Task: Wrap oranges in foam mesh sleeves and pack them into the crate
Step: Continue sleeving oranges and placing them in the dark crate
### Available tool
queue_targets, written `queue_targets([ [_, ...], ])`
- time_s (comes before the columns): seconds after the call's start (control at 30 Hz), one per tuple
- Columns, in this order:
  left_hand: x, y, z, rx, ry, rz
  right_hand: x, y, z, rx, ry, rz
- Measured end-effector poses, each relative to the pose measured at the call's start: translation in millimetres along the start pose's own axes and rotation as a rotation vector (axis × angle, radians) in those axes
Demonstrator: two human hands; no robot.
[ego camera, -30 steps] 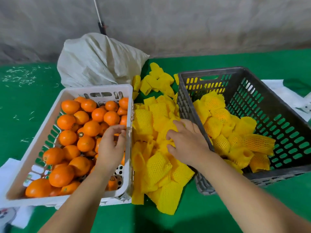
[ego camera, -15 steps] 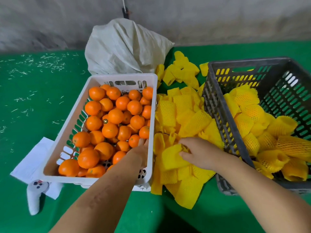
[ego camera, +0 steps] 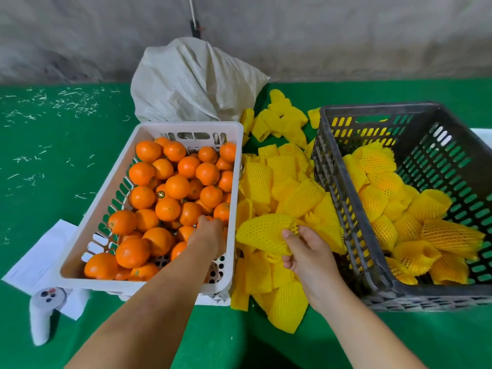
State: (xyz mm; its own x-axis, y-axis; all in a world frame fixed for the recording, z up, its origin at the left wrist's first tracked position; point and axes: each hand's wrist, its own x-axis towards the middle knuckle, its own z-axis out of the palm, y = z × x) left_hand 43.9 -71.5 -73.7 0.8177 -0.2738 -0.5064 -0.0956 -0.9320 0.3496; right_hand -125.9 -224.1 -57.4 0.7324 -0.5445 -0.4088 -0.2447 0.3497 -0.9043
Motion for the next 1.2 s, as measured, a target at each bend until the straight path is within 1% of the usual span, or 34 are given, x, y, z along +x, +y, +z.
queue_targets([
  [0.03,0.6,-3.8,-4.4,-0.076,0.088,0.035,-0.2,-1.5,-1.2,0.027,0.039,-0.007],
  [0.07,-1.1,-7.3,-9.7,-0.217,0.203,0.076,-1.3,-4.1,-2.4,0.054,0.063,-0.027],
  [0.13,-15.4,-10.7,-23.2,-0.564,0.391,0.101,-4.6,-8.3,-3.9,0.069,0.089,-0.097],
  [0.17,-27.1,-8.5,-28.5,-0.75,0.413,0.128,-6.1,-9.5,-4.5,0.066,0.102,-0.14],
  [0.2,-39.2,-3.3,-33.4,-0.907,0.389,0.181,-7.8,-11.3,-4.4,0.064,0.12,-0.178],
  [0.23,-51.0,2.5,-34.1,-1.03,0.334,0.274,-8.6,-13.0,-4.6,0.062,0.149,-0.206],
  [0.3,-73.6,14.3,-29.5,-1.15,0.181,0.455,-9.3,-18.9,-3.3,0.053,0.223,-0.262],
  [0.33,-81.9,20.0,-25.0,-1.17,0.097,0.513,-9.0,-21.8,-1.8,0.037,0.257,-0.299],
  [0.37,-89.0,25.3,-18.3,-1.199,0.013,0.532,-8.3,-24.4,-0.4,0.012,0.282,-0.342],
  [0.47,-102.4,36.3,3.2,-1.255,-0.207,0.521,-8.0,-32.9,4.2,-0.136,0.293,-0.485],
  [0.57,-100.6,32.6,8.4,-1.286,-0.307,0.522,-6.8,-36.5,6.2,-0.302,0.242,-0.512],
  [0.63,-100.7,31.0,4.8,-1.305,-0.392,0.529,-6.9,-35.5,5.3,-0.331,0.205,-0.492],
  [0.7,-102.2,34.1,3.0,-1.248,-0.442,0.532,-7.9,-33.7,4.0,-0.328,0.15,-0.468],
  [0.77,-103.8,39.0,4.1,-1.223,-0.429,0.515,-8.5,-31.7,1.6,-0.27,0.082,-0.421],
  [0.83,-103.7,40.1,5.1,-1.284,-0.367,0.476,-8.9,-31.9,-2.8,-0.192,0.044,-0.382],
  [0.93,-101.2,39.9,7.9,-1.383,-0.266,0.435,-11.6,-34.6,-7.8,-0.133,0.009,-0.39],
  [1.07,-99.0,39.3,14.5,-1.388,-0.186,0.496,-23.7,-38.1,-5.0,-0.177,0.011,-0.499],
  [1.13,-94.9,34.7,16.0,-1.458,-0.204,0.5,-31.1,-39.2,-4.7,-0.245,0.04,-0.587],
  [1.2,-92.9,30.9,16.3,-1.41,-0.223,0.532,-38.5,-40.2,-6.0,-0.306,0.059,-0.673],
])
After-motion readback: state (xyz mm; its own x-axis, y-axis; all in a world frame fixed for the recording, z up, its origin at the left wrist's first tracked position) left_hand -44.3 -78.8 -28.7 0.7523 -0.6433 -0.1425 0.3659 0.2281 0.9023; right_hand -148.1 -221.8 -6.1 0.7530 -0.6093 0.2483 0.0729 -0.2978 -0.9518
